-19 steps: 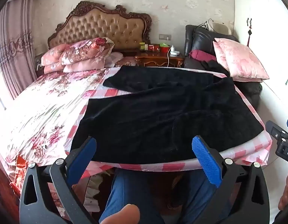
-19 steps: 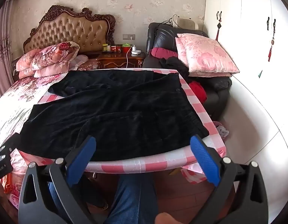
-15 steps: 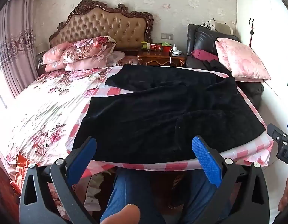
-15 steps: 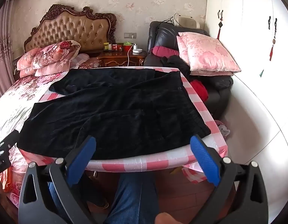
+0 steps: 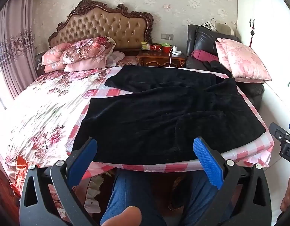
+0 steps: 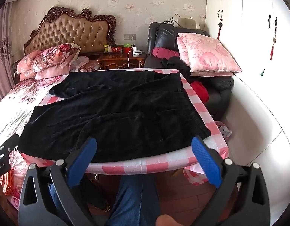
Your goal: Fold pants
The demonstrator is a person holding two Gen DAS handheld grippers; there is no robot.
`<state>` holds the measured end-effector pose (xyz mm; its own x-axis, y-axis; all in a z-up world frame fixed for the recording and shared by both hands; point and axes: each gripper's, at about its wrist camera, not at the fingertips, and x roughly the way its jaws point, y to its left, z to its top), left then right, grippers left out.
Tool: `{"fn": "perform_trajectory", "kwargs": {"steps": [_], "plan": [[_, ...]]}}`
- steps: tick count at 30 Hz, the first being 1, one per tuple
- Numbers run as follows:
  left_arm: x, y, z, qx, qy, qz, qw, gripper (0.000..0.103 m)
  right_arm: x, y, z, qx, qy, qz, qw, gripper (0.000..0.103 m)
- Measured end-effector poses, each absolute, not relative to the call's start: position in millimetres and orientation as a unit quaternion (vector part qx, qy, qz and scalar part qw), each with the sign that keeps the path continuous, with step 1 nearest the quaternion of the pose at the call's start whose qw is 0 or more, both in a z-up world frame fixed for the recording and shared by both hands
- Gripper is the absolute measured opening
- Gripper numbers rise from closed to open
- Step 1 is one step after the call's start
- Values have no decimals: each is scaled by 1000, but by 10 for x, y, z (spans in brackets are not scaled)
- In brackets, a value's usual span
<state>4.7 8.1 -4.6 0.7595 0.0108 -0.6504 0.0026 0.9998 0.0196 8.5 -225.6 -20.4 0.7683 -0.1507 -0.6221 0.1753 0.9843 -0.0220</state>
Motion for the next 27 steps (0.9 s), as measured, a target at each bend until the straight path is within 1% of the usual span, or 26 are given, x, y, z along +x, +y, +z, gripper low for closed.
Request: {"fn": "perform_trajectory", "kwargs": {"steps": [12, 19, 20, 27], "plan": [[32, 35, -57, 7, 349, -3, 937, 99, 43, -2243, -233, 19, 320, -89, 943, 101], [19, -78, 43, 10, 349, -5, 937, 99, 63, -2237, -260, 19, 324, -87, 942, 101], [22, 26, -74, 8, 349, -4, 937, 99, 65, -2235, -260, 19, 324, -87, 942, 101], [20, 12, -94, 7, 350, -8, 937, 99, 73, -2243, -265, 21, 325, -86, 942, 101]]}}
